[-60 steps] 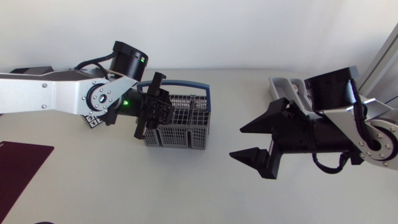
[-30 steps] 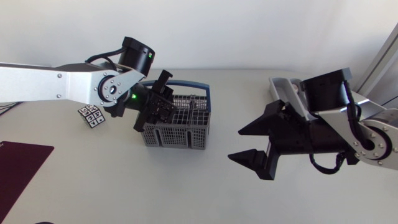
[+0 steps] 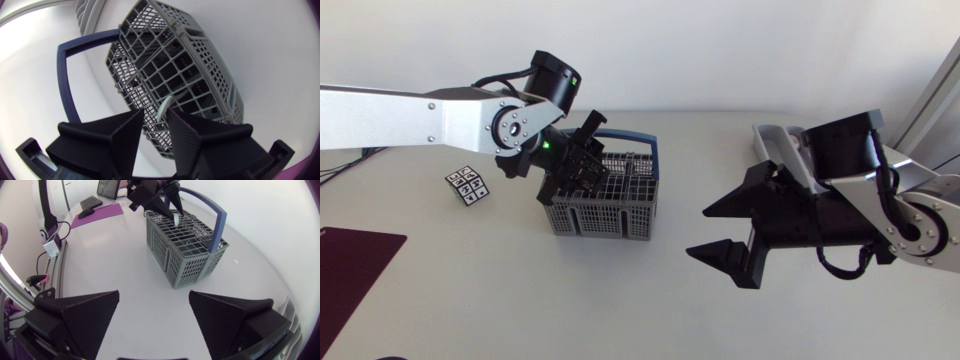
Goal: Transfer all utensils from the basket to the drawer tray.
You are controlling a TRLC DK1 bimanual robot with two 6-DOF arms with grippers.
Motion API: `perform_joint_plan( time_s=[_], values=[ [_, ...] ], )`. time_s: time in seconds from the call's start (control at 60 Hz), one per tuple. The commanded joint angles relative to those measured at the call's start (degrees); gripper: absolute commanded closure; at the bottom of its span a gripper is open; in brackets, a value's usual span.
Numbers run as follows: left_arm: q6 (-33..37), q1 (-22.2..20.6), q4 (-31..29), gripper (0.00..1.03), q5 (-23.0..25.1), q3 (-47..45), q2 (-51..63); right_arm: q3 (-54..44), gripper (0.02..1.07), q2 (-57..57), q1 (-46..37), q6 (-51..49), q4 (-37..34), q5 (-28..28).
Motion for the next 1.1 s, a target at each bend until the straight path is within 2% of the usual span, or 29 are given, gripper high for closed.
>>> perform_joint_plan(
  time_s=[0.0,0.233,0.333,0.583,1.083],
  values=[
    [2.5,-0.5,-1.1,0.78,-0.6,1.7,1.7,-0.7,0.07,0.7,0.5,0.7,0.6,0.3],
    [3.3,-0.6,-1.4,0.84,-1.5,2.3,2.7,-0.8,0.07,0.4,0.5,0.7,0.6,0.3],
    [3.4,-0.7,-1.4,0.92,-1.6,2.2,2.8,-0.9,0.07,0.4,0.5,0.7,0.6,0.3],
    [3.9,-0.9,-1.4,1.0,-1.9,2.3,2.5,-1.1,0.07,0.4,0.5,0.7,0.6,0.3],
    [3.9,-1.5,-2.2,1.0,-2.3,1.8,-1.9,-1.5,0.07,-0.3,0.5,0.8,0.5,0.3]
  ],
)
